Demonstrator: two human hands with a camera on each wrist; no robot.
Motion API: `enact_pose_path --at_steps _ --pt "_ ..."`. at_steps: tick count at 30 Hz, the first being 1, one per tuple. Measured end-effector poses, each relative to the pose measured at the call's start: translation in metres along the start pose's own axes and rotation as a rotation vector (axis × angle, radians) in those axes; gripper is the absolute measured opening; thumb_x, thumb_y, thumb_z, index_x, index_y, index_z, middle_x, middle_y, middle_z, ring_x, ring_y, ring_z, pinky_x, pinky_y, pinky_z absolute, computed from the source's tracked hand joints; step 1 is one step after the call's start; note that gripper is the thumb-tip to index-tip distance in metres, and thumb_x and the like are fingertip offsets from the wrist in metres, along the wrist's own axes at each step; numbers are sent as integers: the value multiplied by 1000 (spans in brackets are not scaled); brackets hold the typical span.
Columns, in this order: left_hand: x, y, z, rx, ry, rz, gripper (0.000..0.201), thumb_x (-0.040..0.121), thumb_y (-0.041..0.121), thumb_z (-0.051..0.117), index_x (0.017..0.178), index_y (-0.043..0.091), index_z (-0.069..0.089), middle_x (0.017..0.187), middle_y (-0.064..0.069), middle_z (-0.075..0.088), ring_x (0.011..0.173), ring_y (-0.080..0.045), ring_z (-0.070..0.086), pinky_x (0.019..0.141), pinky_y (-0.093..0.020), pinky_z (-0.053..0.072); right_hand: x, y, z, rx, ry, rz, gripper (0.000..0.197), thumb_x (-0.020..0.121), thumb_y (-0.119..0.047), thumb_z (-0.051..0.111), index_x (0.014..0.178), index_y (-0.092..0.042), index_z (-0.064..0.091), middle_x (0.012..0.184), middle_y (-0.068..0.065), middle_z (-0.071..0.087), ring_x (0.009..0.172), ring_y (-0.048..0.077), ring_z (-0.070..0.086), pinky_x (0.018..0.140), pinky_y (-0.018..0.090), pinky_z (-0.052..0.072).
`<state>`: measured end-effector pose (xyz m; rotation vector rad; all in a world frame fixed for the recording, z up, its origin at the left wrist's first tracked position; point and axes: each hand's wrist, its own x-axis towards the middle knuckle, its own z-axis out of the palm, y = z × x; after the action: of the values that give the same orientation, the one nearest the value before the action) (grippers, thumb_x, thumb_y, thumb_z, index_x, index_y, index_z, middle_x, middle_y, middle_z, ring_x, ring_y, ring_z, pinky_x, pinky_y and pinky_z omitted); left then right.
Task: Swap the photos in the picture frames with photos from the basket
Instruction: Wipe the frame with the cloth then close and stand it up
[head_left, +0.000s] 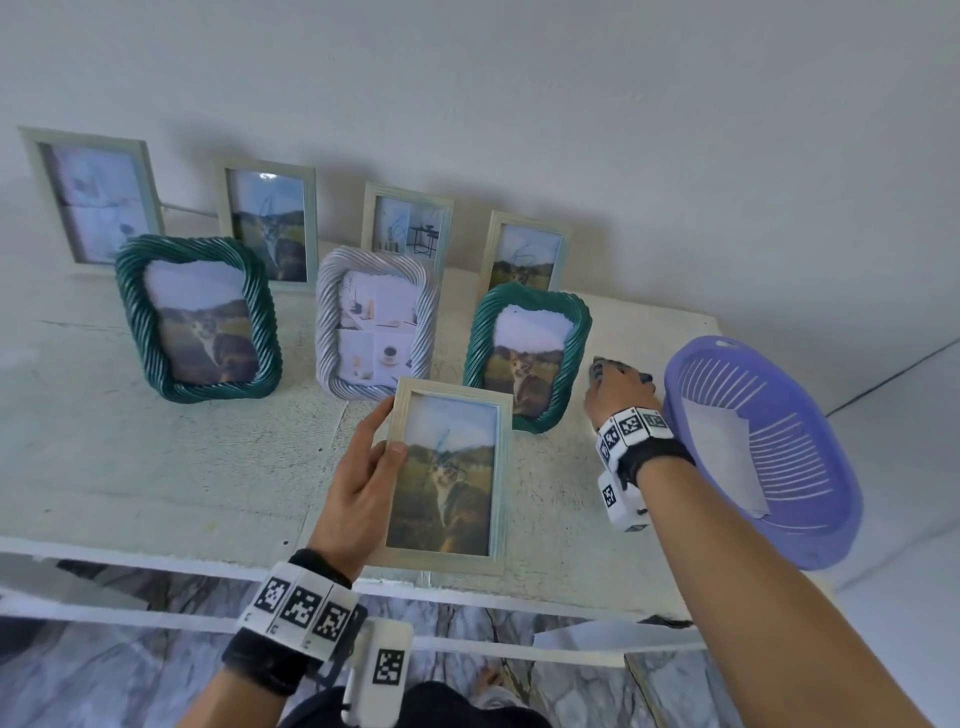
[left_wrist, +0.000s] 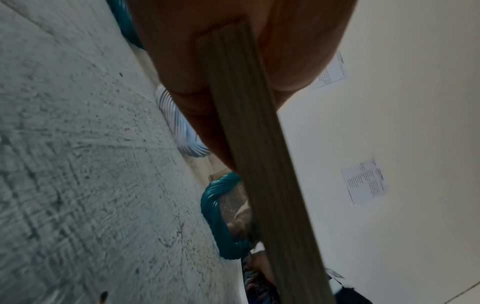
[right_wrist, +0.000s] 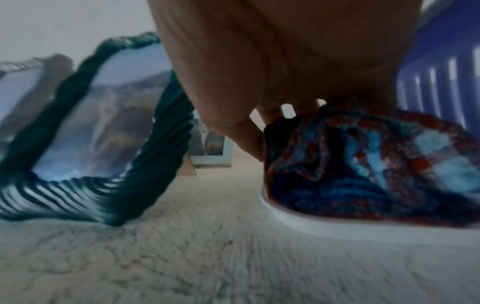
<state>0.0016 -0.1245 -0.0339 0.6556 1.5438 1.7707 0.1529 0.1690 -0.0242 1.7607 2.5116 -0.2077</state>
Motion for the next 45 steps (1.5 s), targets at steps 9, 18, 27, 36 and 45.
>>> enact_pose_path --at_steps 9,18,27,36,45 --pt "7 -1 -8 1 4 40 52 87 45 52 138 46 44 110 -34 55 102 -55 53 93 -71 41 4 8 4 -57 116 -85 39 94 -4 44 131 -11 56 130 15 59 119 35 53 99 44 41" --pt "13 -5 -10 51 -33 82 56 86 55 50 141 46 40 96 -29 55 86 -34 51 81 -65 45 -113 2 -36 413 328 -89 37 95 -5 50 131 -3 56 123 19 59 107 35 58 91 35 46" --pt "8 7 5 88 -95 147 47 101 29 43 147 29 35 99 -31 60 90 -53 57 81 -59 54 -199 -74 -23 414 370 -468 38 89 -24 48 125 -15 60 123 4 59 99 21 54 81 31 53" --pt "1 7 6 194 -30 213 48 99 30 42 147 28 35 81 -33 53 63 -45 48 61 -52 47 -201 -93 -10 218 273 -421 59 75 -12 71 130 -25 54 131 4 48 106 32 43 74 41 57" --pt "5 4 1 184 -30 201 50 96 42 43 144 33 37 88 -33 58 77 -52 54 74 -62 51 -204 -87 -17 153 135 -621 53 76 -4 65 126 -19 57 124 3 48 95 27 47 67 32 58"
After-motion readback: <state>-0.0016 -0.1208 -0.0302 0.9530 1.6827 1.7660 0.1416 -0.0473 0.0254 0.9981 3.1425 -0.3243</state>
